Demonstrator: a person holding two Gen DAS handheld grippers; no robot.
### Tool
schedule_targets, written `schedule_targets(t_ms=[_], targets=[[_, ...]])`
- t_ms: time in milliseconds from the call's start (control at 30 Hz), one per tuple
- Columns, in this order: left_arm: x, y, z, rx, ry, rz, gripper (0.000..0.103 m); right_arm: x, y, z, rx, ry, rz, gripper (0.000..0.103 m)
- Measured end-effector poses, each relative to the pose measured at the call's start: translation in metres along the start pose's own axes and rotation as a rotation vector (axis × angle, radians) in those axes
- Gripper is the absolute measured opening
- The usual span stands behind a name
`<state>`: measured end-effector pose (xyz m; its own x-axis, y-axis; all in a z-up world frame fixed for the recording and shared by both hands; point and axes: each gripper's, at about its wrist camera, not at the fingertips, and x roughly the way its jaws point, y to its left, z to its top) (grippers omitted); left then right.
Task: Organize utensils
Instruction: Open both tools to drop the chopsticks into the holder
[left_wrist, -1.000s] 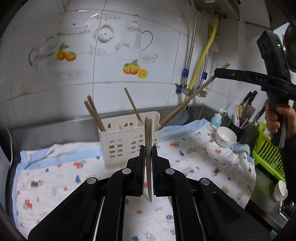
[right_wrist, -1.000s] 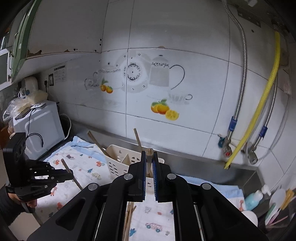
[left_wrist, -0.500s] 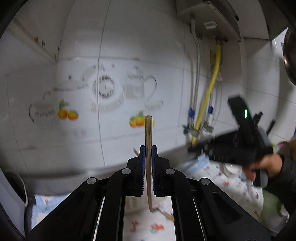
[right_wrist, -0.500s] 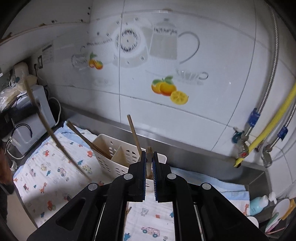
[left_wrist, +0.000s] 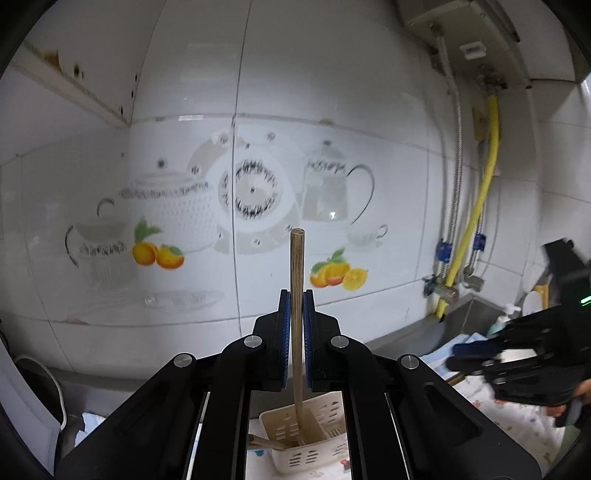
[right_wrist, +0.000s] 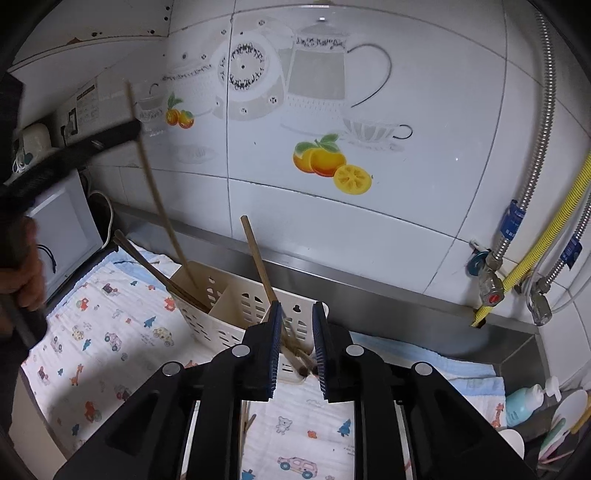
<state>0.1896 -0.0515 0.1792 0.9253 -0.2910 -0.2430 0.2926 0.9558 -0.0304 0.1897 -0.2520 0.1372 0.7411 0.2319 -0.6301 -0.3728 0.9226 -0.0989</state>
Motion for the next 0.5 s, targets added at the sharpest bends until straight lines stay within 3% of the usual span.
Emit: schedule_targets(t_ms=[200,500], targets=[[0.02,0.004,-0.02,-0.01,0.064,-0.001,0.005,-0.025,0.005,-0.016,0.001,-0.058,0.014,0.017],[0.01,-0.004,-0.018,0.003,0.061,-0.015,0.008,-0.055,0.024,-0.068,0.037,-0.093,0.072,0.018]])
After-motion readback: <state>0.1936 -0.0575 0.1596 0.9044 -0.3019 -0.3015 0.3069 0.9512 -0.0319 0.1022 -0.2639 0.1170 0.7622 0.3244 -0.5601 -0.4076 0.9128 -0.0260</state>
